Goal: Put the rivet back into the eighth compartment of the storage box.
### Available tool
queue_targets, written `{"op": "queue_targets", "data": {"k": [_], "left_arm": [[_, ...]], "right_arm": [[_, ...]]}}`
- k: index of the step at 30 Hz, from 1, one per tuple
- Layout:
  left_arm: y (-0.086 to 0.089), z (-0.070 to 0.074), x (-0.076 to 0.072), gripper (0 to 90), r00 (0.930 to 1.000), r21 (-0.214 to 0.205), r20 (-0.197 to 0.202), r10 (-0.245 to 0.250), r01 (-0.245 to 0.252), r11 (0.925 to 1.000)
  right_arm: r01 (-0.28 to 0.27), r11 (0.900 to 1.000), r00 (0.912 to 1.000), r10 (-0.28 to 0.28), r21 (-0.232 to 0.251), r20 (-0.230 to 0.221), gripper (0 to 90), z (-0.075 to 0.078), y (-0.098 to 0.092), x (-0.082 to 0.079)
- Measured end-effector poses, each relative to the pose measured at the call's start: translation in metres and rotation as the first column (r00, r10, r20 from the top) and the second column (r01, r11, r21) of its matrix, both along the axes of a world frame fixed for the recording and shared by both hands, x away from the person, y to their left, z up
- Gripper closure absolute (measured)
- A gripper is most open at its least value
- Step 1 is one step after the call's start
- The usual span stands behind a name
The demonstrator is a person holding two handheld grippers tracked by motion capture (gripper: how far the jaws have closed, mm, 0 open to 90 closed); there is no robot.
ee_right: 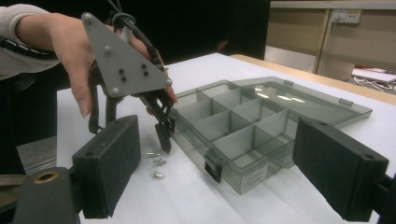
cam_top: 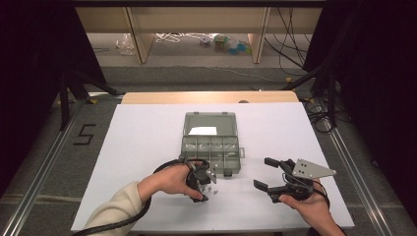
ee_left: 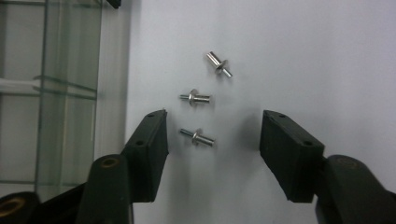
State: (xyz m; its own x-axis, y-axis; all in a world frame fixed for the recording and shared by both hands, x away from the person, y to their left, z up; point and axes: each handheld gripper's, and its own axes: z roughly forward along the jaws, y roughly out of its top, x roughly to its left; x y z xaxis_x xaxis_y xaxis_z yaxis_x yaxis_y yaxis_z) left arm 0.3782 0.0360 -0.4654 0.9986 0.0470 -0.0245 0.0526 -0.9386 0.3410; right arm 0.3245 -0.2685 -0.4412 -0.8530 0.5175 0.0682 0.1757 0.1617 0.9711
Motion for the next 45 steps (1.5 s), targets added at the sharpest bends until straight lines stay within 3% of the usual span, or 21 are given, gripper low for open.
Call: {"op": "queue_targets", "data": {"k": [8,12,15,18,23,30,45], "left_arm": [[-0.0035,0.0035,0.0084,56.2,1.0000,0.042,-0.005,0.001,0.000,0.9991],[-0.0034,0.0037,0.0090,60.1,1.0000,0.042,-0.001,0.005,-0.005,0.9991],[-0.0034,0.0041,0.0091,64.7,0.9999,0.044,0.007,0.008,-0.008,0.9990],[-0.0035,0.0045,0.0089,67.1,0.9999,0.049,0.009,0.011,-0.011,0.9987],[-0.0033,0.0051,0.0090,73.3,0.9998,0.061,-0.001,0.018,-0.018,0.9980],[-0.0043,0.0053,0.0074,81.1,0.9997,0.073,-0.002,0.024,-0.024,0.9971],[-0.0051,0.0059,0.0072,82.3,0.9989,0.081,-0.008,0.047,-0.046,0.9956]], "right_arm": [[-0.007,0.9999,1.0000,0.007,0.008,0.003,16.3,-0.0003,0.0002,0.0003],[-0.007,0.9999,1.0000,0.007,0.013,0.007,16.3,-0.0005,0.0007,0.0001],[-0.013,0.9999,0.9996,0.013,0.001,-0.026,16.3,0.0002,0.0005,-0.0023],[-0.012,0.9999,0.9999,0.012,0.000,-0.010,16.3,0.0001,0.0004,-0.0014],[-0.013,0.9999,0.9995,0.013,0.001,-0.027,16.3,0.0001,0.0005,-0.0021],[-0.013,0.9999,0.9999,0.013,-0.003,0.006,16.3,0.0001,0.0001,-0.0005],[-0.006,0.9999,0.9999,0.006,-0.013,0.011,16.3,0.0006,-0.0005,-0.0009]]}}
